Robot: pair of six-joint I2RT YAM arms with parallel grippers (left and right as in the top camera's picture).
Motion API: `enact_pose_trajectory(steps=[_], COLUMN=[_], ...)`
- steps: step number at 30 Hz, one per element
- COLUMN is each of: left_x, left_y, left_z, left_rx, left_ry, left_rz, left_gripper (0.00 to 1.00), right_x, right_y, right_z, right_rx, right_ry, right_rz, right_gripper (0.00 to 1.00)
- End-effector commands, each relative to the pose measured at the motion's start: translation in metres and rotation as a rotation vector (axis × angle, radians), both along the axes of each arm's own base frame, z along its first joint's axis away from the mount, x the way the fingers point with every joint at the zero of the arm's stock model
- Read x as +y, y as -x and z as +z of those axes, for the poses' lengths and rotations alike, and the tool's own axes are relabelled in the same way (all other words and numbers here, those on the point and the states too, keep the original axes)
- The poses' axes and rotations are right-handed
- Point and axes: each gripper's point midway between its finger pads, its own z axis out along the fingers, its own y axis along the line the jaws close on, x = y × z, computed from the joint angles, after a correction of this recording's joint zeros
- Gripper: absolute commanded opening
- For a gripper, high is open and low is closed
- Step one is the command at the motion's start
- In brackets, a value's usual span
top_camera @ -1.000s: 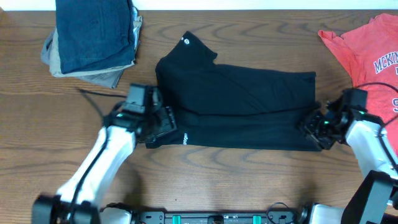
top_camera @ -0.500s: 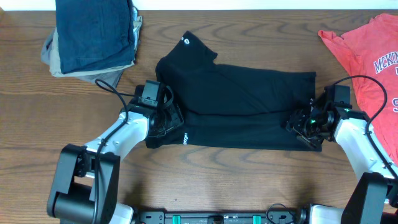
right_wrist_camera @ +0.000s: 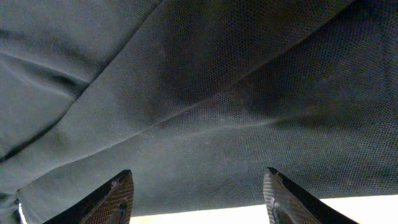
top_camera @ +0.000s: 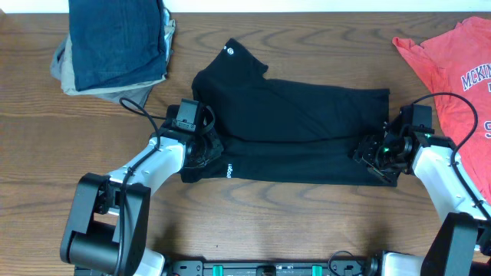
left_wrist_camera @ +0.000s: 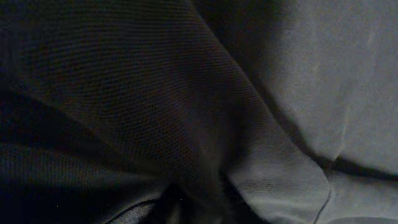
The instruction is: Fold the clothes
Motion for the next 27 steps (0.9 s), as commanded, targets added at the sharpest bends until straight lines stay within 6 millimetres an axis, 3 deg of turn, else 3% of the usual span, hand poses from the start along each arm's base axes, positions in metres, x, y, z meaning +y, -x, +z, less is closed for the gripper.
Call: enact_pose_trajectory(steps=[1,8,19,27], left_x=[0.001,0.000,-0.007,0.004], left_y=[0.003,-0.002,-0.036,-0.055], left_z=[-0.002,0.013,0.031,0.037], left_rx=[0.007,-0.041,-0.207,-0.291], left_ry=[-0.006,0.005,0.036,-0.028], left_rz=[-0.003,-0.002,0.001,0.043], left_gripper=[0.11,0.11,0.11,0.13], right_x=[-0.001,-0.002,-0.002,-0.002], right_y=[-0.006,-0.006,-0.005,-0.004], right_z=[0.007,0.007,0.007,0.007], right_rx=[-0.032,-0.032,-0.028,-0.024], right_ry=[0.021,0.027,0.027,0.026], right_rz=[0.023,0.022,0.022,0.022], right_gripper=[0.65,0.65,0.65,0.65])
